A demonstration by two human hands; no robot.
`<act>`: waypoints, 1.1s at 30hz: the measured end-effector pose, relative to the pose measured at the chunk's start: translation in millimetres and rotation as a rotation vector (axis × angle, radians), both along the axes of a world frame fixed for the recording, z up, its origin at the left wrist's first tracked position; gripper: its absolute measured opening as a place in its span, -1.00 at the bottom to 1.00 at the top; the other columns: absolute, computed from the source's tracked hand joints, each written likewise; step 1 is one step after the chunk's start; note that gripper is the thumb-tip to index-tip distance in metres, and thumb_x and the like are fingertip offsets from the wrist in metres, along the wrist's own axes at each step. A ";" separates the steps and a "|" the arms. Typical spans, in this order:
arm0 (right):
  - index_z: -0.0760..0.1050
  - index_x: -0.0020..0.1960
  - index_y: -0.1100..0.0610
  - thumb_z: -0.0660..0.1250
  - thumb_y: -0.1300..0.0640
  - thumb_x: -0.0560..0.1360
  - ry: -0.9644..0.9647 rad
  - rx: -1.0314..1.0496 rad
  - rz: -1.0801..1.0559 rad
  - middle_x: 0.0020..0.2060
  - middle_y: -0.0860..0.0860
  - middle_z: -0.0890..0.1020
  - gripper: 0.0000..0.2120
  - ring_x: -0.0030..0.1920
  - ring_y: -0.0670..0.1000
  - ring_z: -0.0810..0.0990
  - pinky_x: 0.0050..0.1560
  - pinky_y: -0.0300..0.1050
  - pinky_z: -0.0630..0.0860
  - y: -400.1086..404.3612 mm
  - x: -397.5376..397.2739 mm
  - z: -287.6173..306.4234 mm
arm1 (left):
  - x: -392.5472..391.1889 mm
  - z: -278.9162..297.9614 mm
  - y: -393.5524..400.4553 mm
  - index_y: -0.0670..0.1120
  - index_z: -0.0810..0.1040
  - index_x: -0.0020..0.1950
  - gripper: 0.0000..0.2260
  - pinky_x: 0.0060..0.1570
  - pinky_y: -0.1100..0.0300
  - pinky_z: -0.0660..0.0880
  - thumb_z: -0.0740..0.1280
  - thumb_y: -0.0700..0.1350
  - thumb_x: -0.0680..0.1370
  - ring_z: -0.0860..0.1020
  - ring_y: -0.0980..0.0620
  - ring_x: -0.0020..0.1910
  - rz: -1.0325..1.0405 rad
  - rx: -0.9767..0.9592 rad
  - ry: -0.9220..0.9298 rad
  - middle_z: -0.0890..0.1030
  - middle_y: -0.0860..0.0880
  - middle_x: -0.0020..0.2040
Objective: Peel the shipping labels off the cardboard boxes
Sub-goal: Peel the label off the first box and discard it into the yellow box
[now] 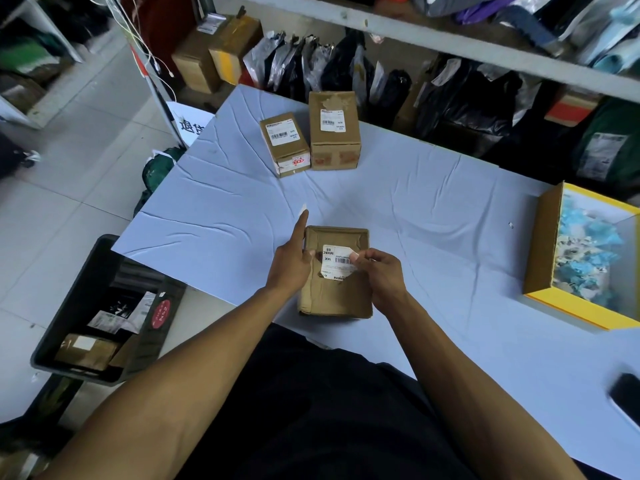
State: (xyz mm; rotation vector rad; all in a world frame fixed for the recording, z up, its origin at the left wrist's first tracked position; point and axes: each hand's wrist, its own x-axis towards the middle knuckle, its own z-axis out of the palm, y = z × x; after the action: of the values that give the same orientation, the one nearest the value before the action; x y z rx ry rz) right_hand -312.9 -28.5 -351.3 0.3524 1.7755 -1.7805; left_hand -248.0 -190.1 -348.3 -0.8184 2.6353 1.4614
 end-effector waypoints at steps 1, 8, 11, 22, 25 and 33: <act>0.55 -0.35 0.17 0.45 0.29 0.44 -0.003 -0.008 -0.001 -0.28 0.14 0.64 -0.79 -0.18 0.12 0.58 -0.09 0.00 0.48 0.1 0.3 0.4 | 0.0 -0.2 0.1 0.24 -0.03 0.58 -0.29 0.08 0.02 0.54 0.21 -0.29 0.62 0.52 -0.19 0.28 -0.001 -0.002 -0.002 0.48 -0.16 0.39; 0.52 -0.31 0.20 0.43 0.30 0.45 -0.012 -0.045 0.009 -0.25 0.17 0.62 -0.82 -0.18 0.11 0.57 -0.09 -0.02 0.48 1.5 1.1 2.7 | 0.3 -0.9 0.9 0.20 0.01 0.58 -0.33 0.16 0.04 0.47 0.23 -0.26 0.63 0.50 -0.17 0.30 0.000 -0.015 -0.010 0.51 -0.21 0.33; 0.52 -0.29 0.20 0.42 0.30 0.46 -0.007 -0.054 0.016 -0.25 0.15 0.63 -0.82 -0.21 0.08 0.58 -0.12 -0.06 0.50 2.4 2.3 3.1 | 0.2 -0.5 1.5 0.16 0.03 0.59 -0.36 0.21 0.01 0.47 0.22 -0.27 0.63 0.48 -0.18 0.32 -0.007 -0.029 -0.016 0.51 -0.20 0.34; 0.51 -0.27 0.20 0.40 0.31 0.48 -0.017 -0.063 0.030 -0.23 0.15 0.63 -0.83 -0.18 0.08 0.57 -0.12 -0.08 0.51 3.5 2.7 6.0 | 0.7 2.5 2.3 0.11 0.04 0.59 -0.37 0.21 0.05 0.46 0.23 -0.27 0.63 0.49 -0.16 0.32 -0.008 -0.049 -0.016 0.49 -0.18 0.37; 0.51 -0.27 0.20 0.40 0.30 0.48 -0.031 -0.069 0.037 -0.19 0.17 0.61 -0.83 -0.15 0.10 0.55 -0.16 -0.12 0.50 4.8 1.5 7.1 | 1.4 3.4 3.2 0.10 0.04 0.60 -0.37 0.21 0.05 0.46 0.23 -0.26 0.63 0.49 -0.16 0.33 -0.018 -0.065 -0.024 0.49 -0.19 0.37; 0.50 -0.29 0.15 0.37 0.21 0.53 -0.098 -0.082 0.032 -0.20 0.09 0.66 -0.79 -0.21 -0.01 0.61 -0.20 -0.14 0.50 5.0 0.7 14.8 | 1.7 -1.8 -0.4 0.08 0.00 0.60 -0.36 0.33 -0.02 0.41 0.25 -0.23 0.63 0.43 -0.13 0.41 -0.004 0.006 -0.030 0.40 -0.07 0.47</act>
State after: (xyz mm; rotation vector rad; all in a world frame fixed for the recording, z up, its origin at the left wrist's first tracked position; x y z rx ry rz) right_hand -312.2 -23.4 -336.5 0.3701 1.6267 -1.7769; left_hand -246.3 -190.4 -350.1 -0.8269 2.6086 1.4432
